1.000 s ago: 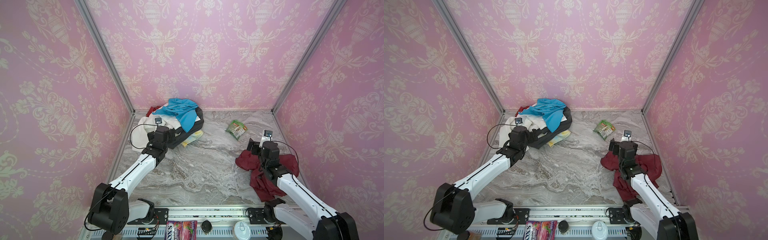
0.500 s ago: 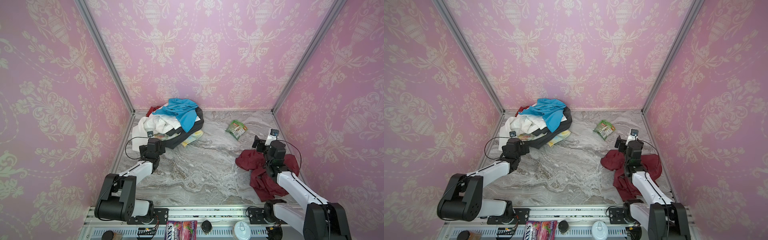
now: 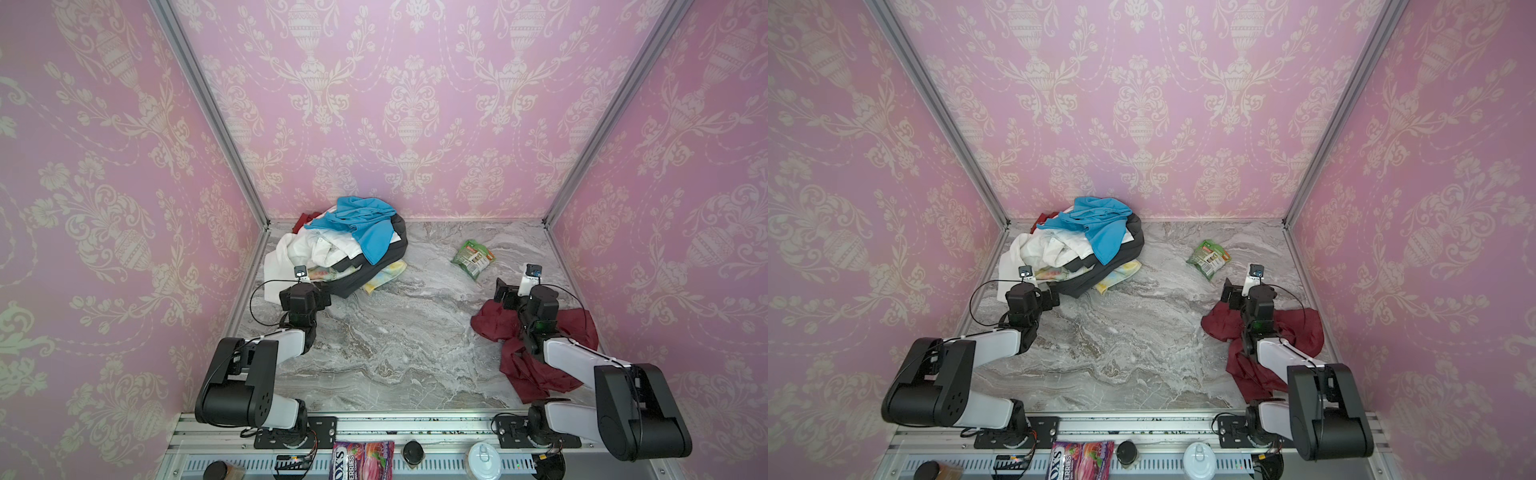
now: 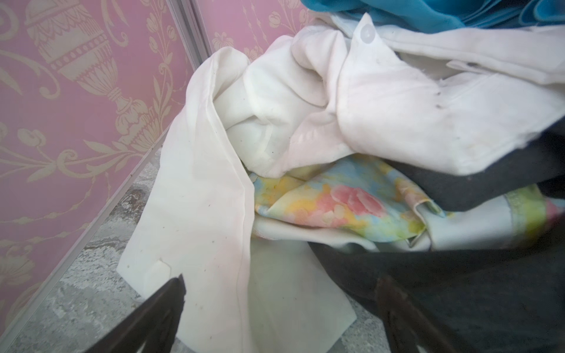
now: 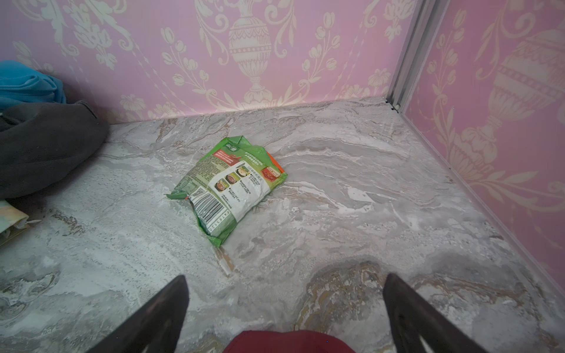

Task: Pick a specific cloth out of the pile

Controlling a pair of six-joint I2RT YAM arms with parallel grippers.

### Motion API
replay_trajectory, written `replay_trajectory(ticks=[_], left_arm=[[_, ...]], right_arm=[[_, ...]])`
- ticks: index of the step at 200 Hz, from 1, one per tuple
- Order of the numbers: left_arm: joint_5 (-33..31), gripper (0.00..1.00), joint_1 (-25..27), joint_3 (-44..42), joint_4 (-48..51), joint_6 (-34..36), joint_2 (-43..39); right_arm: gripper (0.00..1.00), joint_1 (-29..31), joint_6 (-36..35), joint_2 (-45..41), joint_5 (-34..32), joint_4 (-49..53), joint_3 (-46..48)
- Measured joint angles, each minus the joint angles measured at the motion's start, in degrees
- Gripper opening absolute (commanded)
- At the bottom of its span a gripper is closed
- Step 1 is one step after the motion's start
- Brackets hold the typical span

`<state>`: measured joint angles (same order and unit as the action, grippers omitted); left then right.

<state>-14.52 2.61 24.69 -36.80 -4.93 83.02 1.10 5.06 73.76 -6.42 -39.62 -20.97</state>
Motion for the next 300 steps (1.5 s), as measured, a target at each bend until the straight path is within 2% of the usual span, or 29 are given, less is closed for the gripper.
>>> replay_trajectory(ticks=[93, 125, 159, 205, 300], left_arm=[[4.9, 0.99, -4.4, 0.0, -2.7, 0.0, 1.9], [7.2, 0.99, -4.5, -3.1, -13.3, 0.7, 7.6], [8.9, 0.99, -4.7, -4.1, -16.9, 1.3, 10.6], [8.9, 0.99, -4.7, -4.1, -19.4, 1.4, 10.6], [8.9, 1.0, -4.7, -4.1, -20.2, 1.5, 10.6]], right_arm=[[1.0, 0.8, -0.8, 7.2, -0.9, -8.6, 1.2], [1.0, 0.8, -0.9, 9.2, -0.9, -12.9, 2.5], [1.0, 0.8, -1.4, 13.1, -0.4, -17.7, 3.3], [1.0, 0.0, -2.0, 14.8, 3.3, -14.8, 1.0], [1.0, -0.1, -2.1, 14.8, 4.7, -14.9, 0.9]])
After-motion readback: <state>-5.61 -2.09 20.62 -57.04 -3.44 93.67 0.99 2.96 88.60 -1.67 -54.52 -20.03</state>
